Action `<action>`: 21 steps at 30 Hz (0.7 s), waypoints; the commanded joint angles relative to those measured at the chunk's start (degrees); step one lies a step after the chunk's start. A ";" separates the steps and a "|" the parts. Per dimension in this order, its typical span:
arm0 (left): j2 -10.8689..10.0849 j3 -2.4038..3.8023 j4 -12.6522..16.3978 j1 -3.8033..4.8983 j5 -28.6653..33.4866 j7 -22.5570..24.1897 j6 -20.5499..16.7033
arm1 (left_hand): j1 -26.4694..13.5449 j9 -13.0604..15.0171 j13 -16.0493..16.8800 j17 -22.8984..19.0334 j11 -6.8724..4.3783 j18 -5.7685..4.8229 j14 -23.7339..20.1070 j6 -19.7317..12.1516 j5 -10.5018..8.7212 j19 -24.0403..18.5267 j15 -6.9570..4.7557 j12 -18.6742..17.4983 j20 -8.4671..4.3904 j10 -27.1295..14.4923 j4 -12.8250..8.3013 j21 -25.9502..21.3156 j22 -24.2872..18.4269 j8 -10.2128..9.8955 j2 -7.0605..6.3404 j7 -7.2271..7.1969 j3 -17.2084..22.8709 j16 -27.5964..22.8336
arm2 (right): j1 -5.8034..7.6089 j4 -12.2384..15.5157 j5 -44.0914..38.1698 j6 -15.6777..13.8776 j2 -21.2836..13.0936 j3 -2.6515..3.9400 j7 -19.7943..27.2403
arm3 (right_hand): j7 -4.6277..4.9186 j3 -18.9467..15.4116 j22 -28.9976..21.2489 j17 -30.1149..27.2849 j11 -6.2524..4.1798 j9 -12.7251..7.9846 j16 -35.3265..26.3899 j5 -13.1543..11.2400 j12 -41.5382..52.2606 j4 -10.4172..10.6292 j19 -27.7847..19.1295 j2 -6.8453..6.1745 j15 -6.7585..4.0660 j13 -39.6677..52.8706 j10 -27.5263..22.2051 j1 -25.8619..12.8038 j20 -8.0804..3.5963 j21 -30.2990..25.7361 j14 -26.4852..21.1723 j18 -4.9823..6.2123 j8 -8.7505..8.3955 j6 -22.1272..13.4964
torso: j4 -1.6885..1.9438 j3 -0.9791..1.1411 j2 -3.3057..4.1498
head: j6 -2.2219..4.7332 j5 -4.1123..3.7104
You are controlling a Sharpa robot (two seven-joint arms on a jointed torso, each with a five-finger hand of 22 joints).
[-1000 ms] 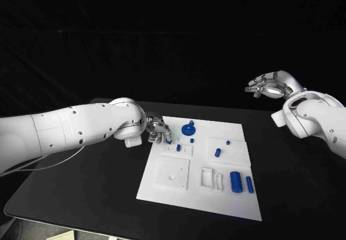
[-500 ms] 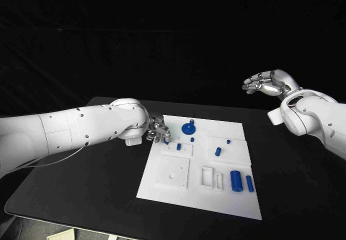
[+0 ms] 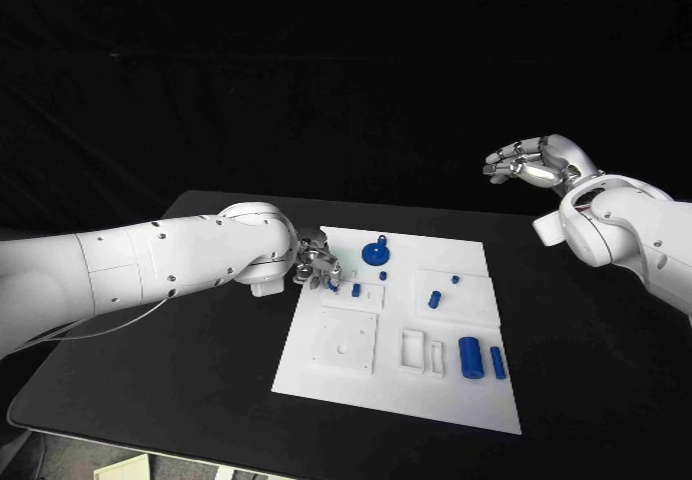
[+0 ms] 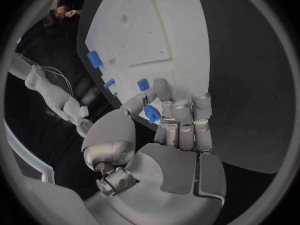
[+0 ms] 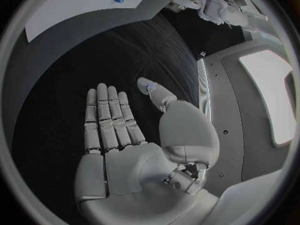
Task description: Assemble the parts on the task board
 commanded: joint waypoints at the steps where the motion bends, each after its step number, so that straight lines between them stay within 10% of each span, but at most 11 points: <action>1: -0.18 0.04 0.43 -0.11 1.03 0.87 -2.35 | 0.03 2.05 0.00 -0.09 -0.17 0.87 1.98 7.69 -0.27 0.41 -2.61 0.25 -5.86 -0.40 0.48 0.29 0.96 -0.28 0.68 -5.38 0.44 0.37 | 0.02 -0.15 0.29 0.70 -0.03 0.02 0.17 | 0.19 -0.10 -0.11 -0.11 0.01 -0.09 -0.30 0.20 -0.42 0.03 0.01 -0.03 0.24 -0.11 0.38 0.39 0.46 -0.26 0.16 1.04 0.06 -0.38 | -0.01 0.04 0.02 | -0.22 0.01; 21: 0.07 0.04 0.52 -1.30 -0.07 1.17 -2.59 | 0.12 2.37 -0.09 -0.29 -0.16 0.91 1.94 7.70 -0.34 0.39 -2.60 0.42 -5.85 -0.52 0.57 0.31 0.92 -0.50 0.55 -5.37 0.57 0.41 | 0.00 0.23 0.27 1.10 -0.11 0.02 0.09 | 0.22 -0.13 -0.17 -0.29 0.05 -0.15 -0.42 0.23 -0.72 0.07 -0.04 -0.08 0.29 -0.36 0.53 0.28 0.56 -0.34 0.17 1.10 0.04 -0.39 | 0.00 -0.05 -0.02 | -0.66 -0.22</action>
